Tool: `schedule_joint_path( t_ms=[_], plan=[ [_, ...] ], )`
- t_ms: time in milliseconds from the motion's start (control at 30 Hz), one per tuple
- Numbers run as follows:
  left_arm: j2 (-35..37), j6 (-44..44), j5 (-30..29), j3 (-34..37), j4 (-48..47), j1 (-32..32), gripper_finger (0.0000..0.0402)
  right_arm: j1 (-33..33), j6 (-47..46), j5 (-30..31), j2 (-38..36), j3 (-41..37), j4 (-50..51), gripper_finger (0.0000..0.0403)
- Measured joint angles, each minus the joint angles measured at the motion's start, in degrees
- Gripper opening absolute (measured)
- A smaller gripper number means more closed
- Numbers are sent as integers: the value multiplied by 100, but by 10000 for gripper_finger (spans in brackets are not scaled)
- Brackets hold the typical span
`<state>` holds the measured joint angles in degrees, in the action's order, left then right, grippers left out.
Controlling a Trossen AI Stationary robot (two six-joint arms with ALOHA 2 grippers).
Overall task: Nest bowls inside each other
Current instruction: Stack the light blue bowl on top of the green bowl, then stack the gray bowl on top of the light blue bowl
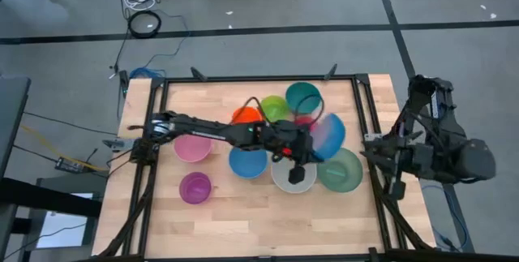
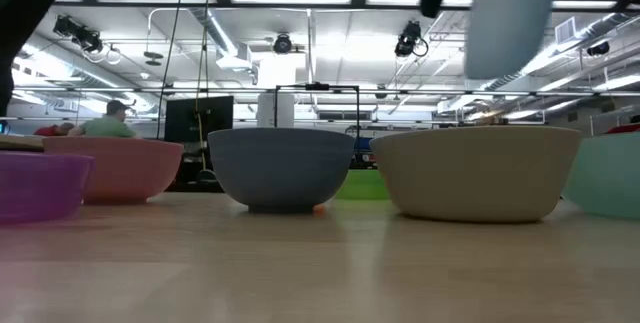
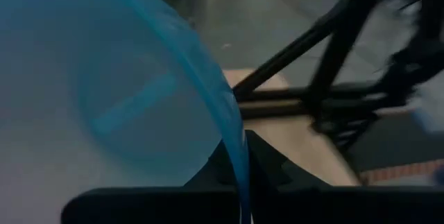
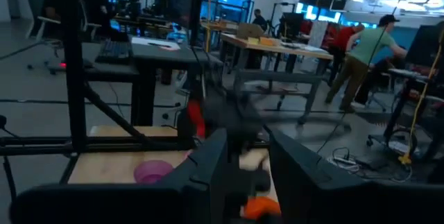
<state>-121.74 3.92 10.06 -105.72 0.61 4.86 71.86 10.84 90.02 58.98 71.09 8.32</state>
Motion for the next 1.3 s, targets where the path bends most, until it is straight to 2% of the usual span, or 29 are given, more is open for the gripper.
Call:
schedule_joint_path(
  t_ms=[167,400,767,1067,1300],
  plan=[
    [-587,241,215,-526,-103,58,8,17,397,18,52,0,-337,96],
    [-1028,616,31,-790,-294,51,8,19,399,-1,70,-1,-351,96],
    [-1087,681,-56,-802,-280,51,12,19,443,0,67,0,-332,96],
    [-1085,724,-51,-802,-211,53,64,17,441,0,66,-1,-329,96],
    [-1085,874,119,-802,-132,55,72,17,439,0,66,-2,-313,96]
  ],
)
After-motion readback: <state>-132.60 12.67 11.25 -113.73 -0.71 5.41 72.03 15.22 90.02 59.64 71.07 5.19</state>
